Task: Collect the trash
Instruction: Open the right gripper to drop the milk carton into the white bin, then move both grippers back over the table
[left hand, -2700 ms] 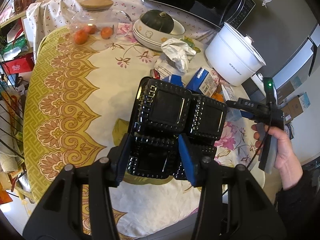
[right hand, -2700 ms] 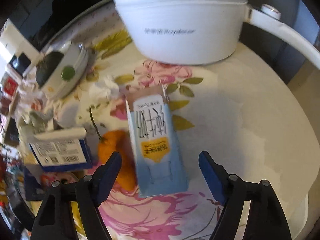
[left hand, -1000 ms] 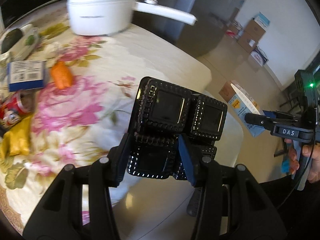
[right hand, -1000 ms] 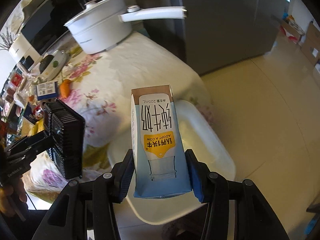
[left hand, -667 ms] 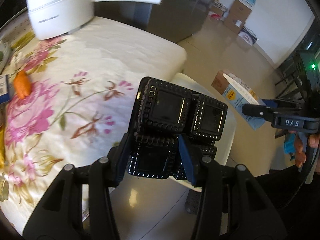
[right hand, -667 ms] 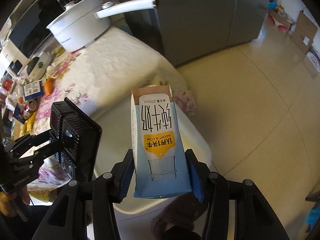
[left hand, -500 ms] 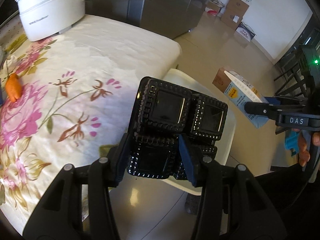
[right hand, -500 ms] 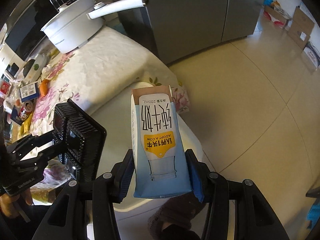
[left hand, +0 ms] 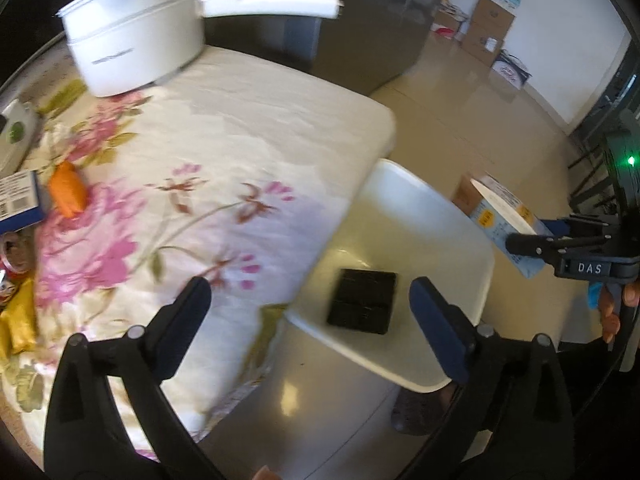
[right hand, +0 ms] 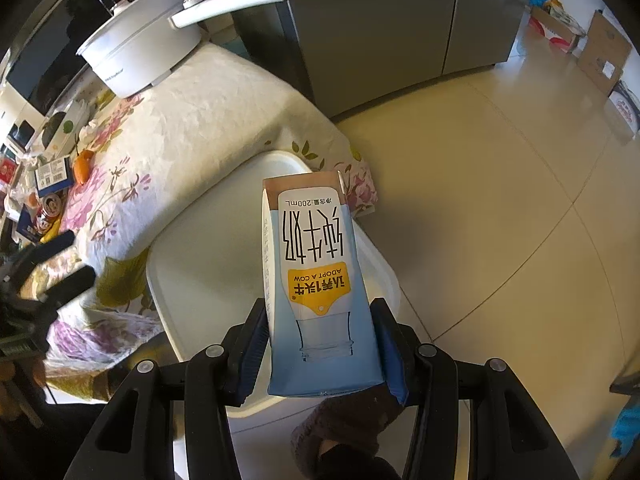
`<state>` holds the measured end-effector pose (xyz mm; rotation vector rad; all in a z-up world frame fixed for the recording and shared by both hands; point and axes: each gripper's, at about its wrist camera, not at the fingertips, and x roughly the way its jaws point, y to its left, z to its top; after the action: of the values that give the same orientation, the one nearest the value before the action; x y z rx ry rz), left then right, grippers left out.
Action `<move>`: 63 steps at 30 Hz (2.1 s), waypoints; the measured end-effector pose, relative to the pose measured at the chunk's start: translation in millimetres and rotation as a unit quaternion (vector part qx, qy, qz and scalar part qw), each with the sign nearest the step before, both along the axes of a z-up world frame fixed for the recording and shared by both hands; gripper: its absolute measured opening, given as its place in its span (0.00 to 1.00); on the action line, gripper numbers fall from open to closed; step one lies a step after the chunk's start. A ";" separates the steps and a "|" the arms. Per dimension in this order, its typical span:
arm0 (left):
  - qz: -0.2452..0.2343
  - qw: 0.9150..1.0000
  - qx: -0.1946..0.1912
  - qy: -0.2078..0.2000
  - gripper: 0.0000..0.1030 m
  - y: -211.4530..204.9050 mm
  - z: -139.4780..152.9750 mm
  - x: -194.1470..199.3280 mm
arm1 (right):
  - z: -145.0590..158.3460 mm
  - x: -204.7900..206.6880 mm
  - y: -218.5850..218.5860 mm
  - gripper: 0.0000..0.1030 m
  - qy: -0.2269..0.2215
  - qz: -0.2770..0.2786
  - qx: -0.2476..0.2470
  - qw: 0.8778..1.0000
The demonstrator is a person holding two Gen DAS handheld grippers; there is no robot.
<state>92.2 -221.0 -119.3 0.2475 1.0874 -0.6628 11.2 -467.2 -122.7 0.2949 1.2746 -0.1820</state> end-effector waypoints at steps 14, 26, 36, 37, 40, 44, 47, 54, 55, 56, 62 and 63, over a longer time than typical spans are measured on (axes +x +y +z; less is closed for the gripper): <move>0.075 0.997 -0.005 -0.005 0.99 68.7 14.0 16.5 | -15.1 20.1 37.1 0.50 0.032 0.045 0.007 0.998; 0.107 0.994 0.001 -0.020 0.99 114.0 22.9 21.1 | -3.2 40.2 63.6 0.78 0.010 0.070 0.003 0.997; 0.162 0.986 -0.016 -0.024 0.99 164.3 34.1 31.8 | 5.1 53.5 85.1 0.78 -0.001 0.086 -0.005 0.996; 0.168 0.985 -0.017 -0.025 0.99 169.6 35.2 33.1 | 5.5 55.1 87.8 0.78 -0.002 0.086 -0.005 0.996; 0.195 0.980 -0.027 -0.024 0.99 190.9 38.6 38.3 | 10.5 61.4 97.0 0.78 -0.010 0.091 -0.005 0.996; 0.234 0.971 -0.035 -0.022 0.99 221.2 41.2 45.1 | 20.2 74.1 114.3 0.79 -0.025 0.100 -0.005 0.995; 0.260 0.965 -0.033 -0.020 0.99 241.0 39.4 50.5 | 25.3 83.3 127.9 0.80 -0.033 0.108 -0.008 0.994; 0.323 0.946 -0.036 0.003 0.99 292.8 20.0 69.2 | 31.6 110.6 164.9 0.81 -0.048 0.128 0.000 0.991; 0.329 0.944 -0.037 0.003 0.99 297.0 17.3 72.1 | 31.8 112.4 168.0 0.81 -0.049 0.129 0.002 0.990; 0.333 0.942 -0.040 0.003 0.99 300.2 14.4 74.4 | 31.7 116.6 173.6 0.81 -0.050 0.131 0.006 0.990; 0.356 0.931 -0.076 -0.014 0.99 317.4 9.4 88.4 | 26.0 134.2 195.5 0.81 -0.045 0.135 0.014 0.990; 0.358 0.930 -0.078 -0.018 0.99 318.7 9.8 89.9 | 25.2 135.9 197.1 0.81 -0.043 0.135 0.012 0.990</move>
<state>182.0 97.6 -109.5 -0.2726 0.9907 -0.0827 147.1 -270.1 -97.6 0.1467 1.2178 0.0776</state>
